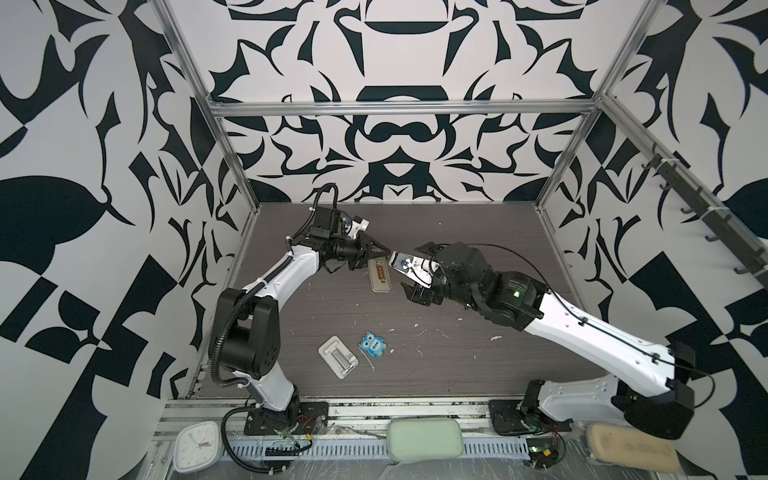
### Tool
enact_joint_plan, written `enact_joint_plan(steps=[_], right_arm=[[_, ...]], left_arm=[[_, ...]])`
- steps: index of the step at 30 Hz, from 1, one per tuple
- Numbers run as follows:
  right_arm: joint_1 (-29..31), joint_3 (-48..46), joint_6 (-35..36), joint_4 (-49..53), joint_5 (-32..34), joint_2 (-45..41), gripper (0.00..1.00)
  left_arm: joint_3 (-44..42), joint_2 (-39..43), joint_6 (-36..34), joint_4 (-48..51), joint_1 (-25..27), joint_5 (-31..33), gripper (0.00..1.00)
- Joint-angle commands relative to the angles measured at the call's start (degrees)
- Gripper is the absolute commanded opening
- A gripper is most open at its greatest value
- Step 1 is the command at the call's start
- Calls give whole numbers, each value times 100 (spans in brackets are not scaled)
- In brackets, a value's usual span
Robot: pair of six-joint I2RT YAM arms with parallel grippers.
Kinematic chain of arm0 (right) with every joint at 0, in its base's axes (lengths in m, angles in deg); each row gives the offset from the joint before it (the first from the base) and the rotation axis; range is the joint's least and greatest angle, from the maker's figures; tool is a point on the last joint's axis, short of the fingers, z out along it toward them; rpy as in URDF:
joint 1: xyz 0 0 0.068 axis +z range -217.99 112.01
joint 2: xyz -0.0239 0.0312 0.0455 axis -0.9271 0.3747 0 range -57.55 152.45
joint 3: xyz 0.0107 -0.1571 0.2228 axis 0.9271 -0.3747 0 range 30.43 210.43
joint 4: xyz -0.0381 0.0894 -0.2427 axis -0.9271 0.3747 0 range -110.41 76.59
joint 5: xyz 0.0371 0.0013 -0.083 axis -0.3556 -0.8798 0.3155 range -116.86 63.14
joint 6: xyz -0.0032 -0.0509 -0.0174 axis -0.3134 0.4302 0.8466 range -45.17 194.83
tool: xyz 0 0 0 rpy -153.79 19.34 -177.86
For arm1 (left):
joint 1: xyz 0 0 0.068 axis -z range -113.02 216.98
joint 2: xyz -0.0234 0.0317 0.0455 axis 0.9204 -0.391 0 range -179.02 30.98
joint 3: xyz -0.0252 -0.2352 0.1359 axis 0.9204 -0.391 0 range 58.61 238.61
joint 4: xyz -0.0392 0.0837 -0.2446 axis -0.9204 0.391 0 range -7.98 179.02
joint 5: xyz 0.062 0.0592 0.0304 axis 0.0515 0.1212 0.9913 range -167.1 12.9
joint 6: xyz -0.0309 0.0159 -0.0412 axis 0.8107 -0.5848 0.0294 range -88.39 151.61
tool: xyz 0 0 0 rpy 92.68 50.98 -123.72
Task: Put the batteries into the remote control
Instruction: 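Lift the right gripper away from the remote, dropping the cover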
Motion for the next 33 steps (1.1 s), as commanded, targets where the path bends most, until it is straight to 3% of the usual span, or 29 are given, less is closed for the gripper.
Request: enact_joint_plan(steps=[1,9,14,20,24,33], right_arm=[[-15,10,-568,11,343,-151,87],[-239,66,-1431,267,666,-334,87],[-1022,116,-2345,776,538,-347,87],[-2360,195,-3184,1605,-191,-52,86],[-3269,52,-3556,1977,-1230,228,84],[-4123,-631,-3574,2014,-1932,799,82]], left_arm=[[-155,319,-69,-18,-14,124,0],[-598,728,-154,30,-40,415,0],[-789,1050,-316,243,-37,652,0],[-998,1341,-394,313,-40,827,0],[-1087,1462,-354,251,2,862,0],[-1208,1432,-193,-122,580,1115,0]])
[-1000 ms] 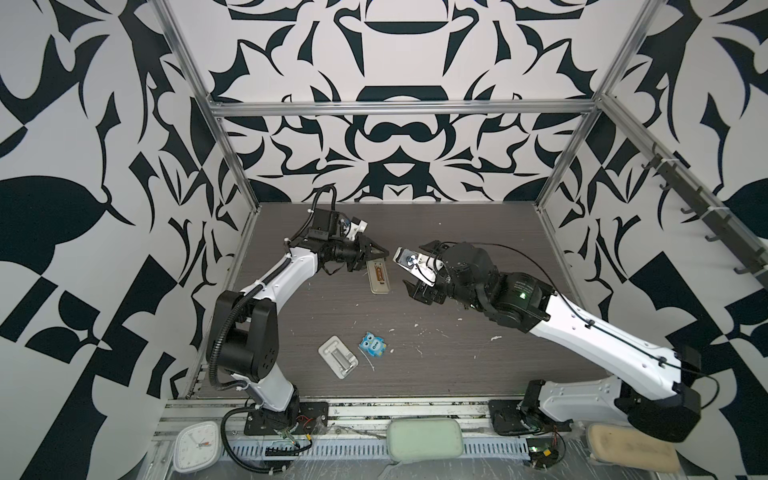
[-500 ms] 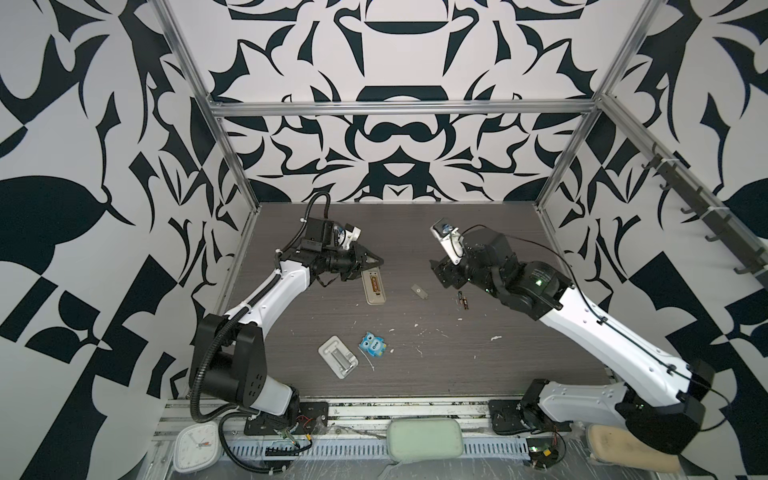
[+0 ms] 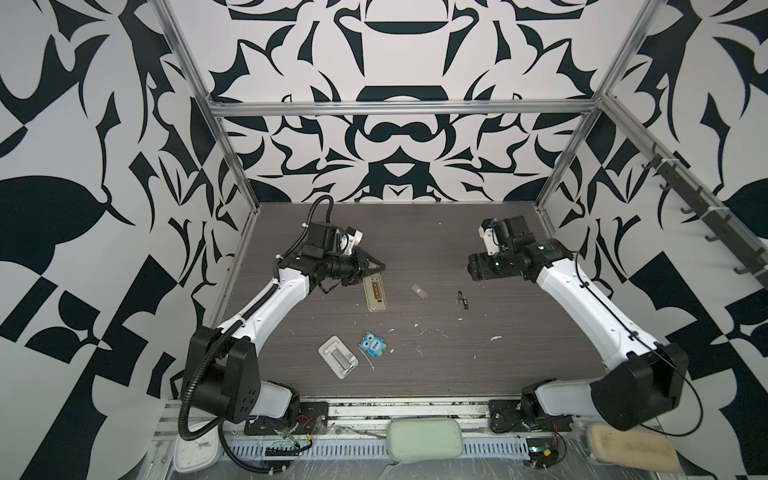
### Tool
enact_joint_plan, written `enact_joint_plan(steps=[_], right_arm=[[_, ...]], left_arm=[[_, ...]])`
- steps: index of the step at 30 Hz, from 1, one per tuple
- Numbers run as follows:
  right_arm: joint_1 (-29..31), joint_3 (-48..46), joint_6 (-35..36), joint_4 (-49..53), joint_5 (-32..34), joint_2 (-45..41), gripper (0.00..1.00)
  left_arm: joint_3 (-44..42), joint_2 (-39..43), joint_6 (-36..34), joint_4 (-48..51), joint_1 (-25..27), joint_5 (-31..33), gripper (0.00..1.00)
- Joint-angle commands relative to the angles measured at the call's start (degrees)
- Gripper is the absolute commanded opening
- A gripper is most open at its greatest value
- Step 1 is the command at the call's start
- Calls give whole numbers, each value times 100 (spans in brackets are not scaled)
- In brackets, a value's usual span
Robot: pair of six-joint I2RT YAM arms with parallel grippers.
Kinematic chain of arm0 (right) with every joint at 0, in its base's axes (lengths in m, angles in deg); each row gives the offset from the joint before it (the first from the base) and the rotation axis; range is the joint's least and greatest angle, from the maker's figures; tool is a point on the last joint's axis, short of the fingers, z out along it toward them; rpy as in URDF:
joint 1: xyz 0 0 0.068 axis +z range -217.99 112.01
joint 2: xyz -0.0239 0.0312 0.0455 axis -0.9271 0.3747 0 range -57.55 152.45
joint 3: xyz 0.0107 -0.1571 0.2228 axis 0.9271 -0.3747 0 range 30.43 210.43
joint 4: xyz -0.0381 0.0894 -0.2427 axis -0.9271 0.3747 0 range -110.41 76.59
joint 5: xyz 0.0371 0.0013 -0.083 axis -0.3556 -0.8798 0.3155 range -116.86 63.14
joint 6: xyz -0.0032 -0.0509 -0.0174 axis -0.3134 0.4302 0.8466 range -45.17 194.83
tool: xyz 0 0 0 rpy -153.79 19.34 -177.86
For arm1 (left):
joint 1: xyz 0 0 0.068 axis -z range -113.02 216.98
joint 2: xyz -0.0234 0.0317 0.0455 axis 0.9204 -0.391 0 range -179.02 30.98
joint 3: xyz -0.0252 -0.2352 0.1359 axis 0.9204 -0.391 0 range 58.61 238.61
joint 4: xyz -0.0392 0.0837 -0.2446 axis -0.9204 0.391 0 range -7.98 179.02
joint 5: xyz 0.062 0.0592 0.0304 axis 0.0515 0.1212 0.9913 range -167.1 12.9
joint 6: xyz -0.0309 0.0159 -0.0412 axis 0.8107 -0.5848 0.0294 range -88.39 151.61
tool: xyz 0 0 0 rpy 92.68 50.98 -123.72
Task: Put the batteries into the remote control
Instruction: 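Lift the right gripper away from the remote, dropping the cover, then move the right gripper over the two AA batteries and lower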
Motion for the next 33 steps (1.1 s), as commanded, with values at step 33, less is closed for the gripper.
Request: enact_joint_plan(steps=[33], right_arm=[[-217,-794,122,-489,-562,1633,60]], left_arm=[[-411,-49,848,-2135,1091,269,0]])
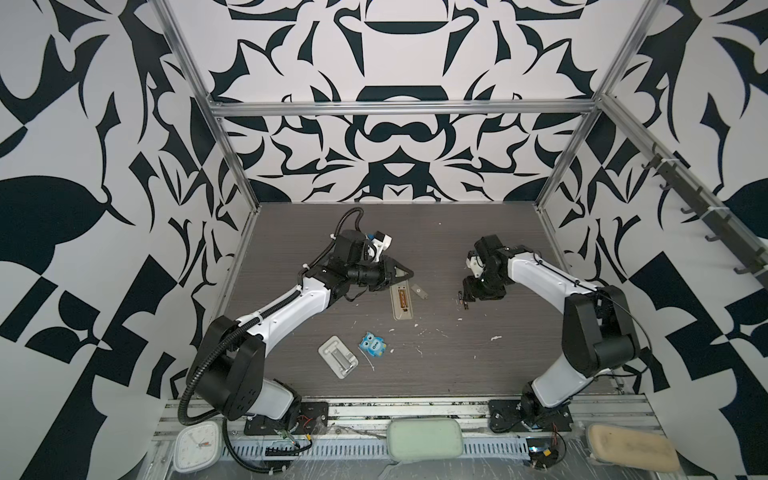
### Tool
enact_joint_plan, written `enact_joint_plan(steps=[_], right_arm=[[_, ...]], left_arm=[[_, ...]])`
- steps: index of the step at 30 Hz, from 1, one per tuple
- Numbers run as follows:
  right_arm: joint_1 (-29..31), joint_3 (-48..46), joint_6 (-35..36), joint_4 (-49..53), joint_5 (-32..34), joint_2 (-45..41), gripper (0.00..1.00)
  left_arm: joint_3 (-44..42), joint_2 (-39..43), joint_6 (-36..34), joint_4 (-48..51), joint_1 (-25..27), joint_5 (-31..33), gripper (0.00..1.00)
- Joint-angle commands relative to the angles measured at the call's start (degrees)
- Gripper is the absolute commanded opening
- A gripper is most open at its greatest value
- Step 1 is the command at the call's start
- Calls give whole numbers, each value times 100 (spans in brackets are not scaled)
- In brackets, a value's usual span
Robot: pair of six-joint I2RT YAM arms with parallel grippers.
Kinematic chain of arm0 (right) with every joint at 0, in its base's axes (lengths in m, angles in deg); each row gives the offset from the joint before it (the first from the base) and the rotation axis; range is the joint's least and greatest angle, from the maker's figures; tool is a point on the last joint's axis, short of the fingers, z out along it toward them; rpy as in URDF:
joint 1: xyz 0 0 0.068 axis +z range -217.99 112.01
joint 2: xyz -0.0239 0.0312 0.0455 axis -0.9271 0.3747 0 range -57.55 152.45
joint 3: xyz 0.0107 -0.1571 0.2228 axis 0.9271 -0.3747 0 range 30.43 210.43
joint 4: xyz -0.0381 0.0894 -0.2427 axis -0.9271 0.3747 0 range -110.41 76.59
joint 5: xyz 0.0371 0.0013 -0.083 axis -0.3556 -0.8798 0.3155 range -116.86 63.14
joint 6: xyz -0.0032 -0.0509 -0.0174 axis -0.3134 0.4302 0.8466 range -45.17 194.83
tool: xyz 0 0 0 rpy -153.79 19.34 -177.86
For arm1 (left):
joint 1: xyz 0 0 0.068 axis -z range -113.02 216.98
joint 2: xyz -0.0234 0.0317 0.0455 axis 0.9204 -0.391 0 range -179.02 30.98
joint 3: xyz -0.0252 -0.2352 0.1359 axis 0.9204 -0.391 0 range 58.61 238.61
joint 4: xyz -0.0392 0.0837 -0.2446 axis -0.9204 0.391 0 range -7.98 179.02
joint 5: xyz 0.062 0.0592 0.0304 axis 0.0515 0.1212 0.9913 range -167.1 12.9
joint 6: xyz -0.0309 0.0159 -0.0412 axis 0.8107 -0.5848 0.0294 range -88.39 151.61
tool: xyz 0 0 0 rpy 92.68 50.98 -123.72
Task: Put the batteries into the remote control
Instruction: 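Move the right gripper over the two AA batteries and lower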
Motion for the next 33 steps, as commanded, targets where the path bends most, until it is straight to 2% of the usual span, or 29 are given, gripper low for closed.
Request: enact_joint_plan(steps=[1,15,33], right_arm=[[-30,-49,59,-80,-58,25,60],[-28,-253,-18,-294,-156,-43,56],[-29,-16,-5,-404,-85,345,48]], left_arm=[[5,183,67,-299,29,-63,0],[2,311,129,-505,223,-94,0],[-365,484,434,-794,220,55,0]])
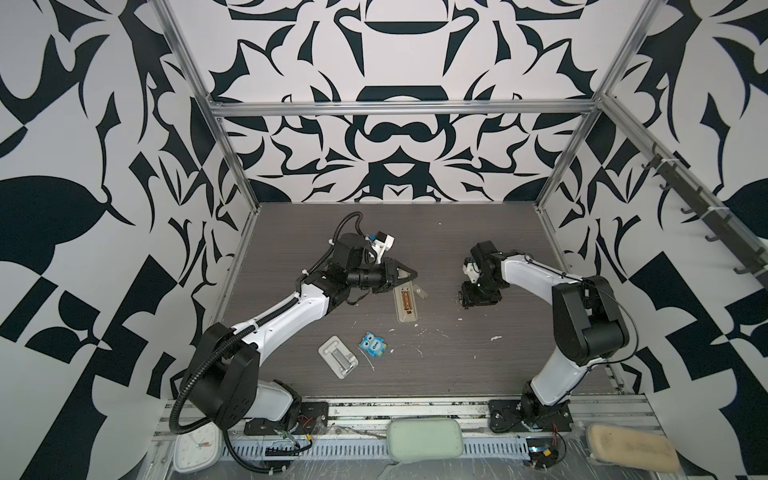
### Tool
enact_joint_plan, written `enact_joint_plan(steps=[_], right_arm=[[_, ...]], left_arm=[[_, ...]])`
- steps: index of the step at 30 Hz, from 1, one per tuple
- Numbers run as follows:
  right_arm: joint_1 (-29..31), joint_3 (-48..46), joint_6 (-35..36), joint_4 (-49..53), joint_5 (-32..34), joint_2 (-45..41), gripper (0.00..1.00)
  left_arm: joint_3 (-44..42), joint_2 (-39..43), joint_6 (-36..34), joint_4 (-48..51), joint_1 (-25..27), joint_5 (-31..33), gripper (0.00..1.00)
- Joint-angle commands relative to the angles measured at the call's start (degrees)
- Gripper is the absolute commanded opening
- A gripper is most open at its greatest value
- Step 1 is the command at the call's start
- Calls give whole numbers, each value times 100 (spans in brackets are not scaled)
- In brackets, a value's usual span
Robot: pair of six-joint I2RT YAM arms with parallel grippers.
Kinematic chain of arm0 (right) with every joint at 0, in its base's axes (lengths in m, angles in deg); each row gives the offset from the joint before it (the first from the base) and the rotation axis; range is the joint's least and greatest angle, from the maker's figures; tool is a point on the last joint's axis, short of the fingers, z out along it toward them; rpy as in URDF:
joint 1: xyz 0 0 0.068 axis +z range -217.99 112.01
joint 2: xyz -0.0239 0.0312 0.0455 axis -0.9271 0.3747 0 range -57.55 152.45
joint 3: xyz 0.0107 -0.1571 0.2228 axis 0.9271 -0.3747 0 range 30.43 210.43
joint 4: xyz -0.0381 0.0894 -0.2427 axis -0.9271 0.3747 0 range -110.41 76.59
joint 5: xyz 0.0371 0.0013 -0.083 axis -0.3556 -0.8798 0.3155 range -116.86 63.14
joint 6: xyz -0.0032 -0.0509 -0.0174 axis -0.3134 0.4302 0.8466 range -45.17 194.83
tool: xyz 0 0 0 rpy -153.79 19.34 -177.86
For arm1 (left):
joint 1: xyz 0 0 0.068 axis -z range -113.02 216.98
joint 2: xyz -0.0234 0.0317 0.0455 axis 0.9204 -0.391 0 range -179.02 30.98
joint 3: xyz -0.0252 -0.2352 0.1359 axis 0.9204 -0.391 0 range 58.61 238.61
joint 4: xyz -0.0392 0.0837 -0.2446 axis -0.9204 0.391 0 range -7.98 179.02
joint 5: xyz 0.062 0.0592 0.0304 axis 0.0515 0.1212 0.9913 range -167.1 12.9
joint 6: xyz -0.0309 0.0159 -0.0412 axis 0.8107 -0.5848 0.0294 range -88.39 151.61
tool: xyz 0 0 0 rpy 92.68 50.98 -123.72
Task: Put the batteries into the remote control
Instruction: 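Move the right gripper over the two AA batteries and lower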
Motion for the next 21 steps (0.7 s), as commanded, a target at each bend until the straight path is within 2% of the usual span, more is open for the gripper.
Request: enact_joint_plan(steps=[1,21], right_arm=[[-22,252,-3,10,31,-25,48],[-25,455,84,-2,325,336,46]], left_arm=[[-67,180,64,-202,15,40,0],[-31,80,82,-219,15,44,0]])
